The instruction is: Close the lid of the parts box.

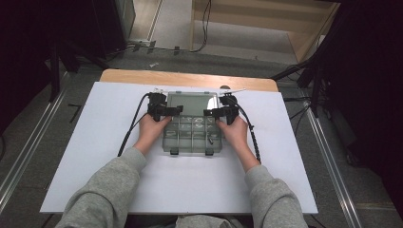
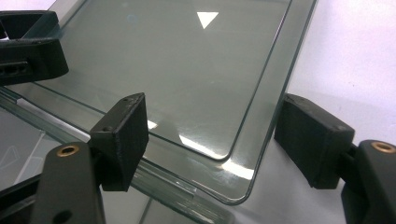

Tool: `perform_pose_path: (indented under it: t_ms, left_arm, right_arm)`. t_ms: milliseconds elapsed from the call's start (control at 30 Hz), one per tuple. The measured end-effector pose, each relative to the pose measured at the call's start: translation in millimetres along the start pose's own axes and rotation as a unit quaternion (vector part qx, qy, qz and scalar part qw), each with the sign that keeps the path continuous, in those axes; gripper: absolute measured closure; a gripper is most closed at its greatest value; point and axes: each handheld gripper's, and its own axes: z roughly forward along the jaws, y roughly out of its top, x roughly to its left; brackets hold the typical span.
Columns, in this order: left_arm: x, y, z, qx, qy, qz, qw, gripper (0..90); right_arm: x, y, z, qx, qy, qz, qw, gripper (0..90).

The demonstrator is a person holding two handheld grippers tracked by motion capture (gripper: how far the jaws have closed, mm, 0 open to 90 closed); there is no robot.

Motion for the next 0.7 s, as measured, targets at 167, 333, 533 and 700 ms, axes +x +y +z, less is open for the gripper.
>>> perform_pose_path:
  t_ms: [167, 333, 533, 700]
  left_arm:
    - [4.2, 1.0, -2.2, 0.003, -0.025, -0.018, 0.9995, 24.6]
    - [7.7, 1.5, -3.2, 0.0, -0.031, -0.022, 0.9993, 28.0]
    - [8.3, 4.4, -8.5, -0.012, -0.027, -0.007, 0.9995, 34.6]
    - [9.0, 7.4, -14.5, -0.022, -0.025, -0.001, 0.9994, 41.8]
  right_arm:
    - [3.9, -0.5, -1.8, -0.013, -0.017, -0.027, 0.9994, 24.7]
    - [3.1, -1.6, -2.0, -0.015, -0.015, -0.027, 0.9994, 24.8]
    - [0.7, -0.2, -5.4, -0.022, -0.01, -0.026, 0.9994, 29.2]
    - [-3.8, 2.4, -10.4, -0.039, 0.008, -0.018, 0.999, 31.1]
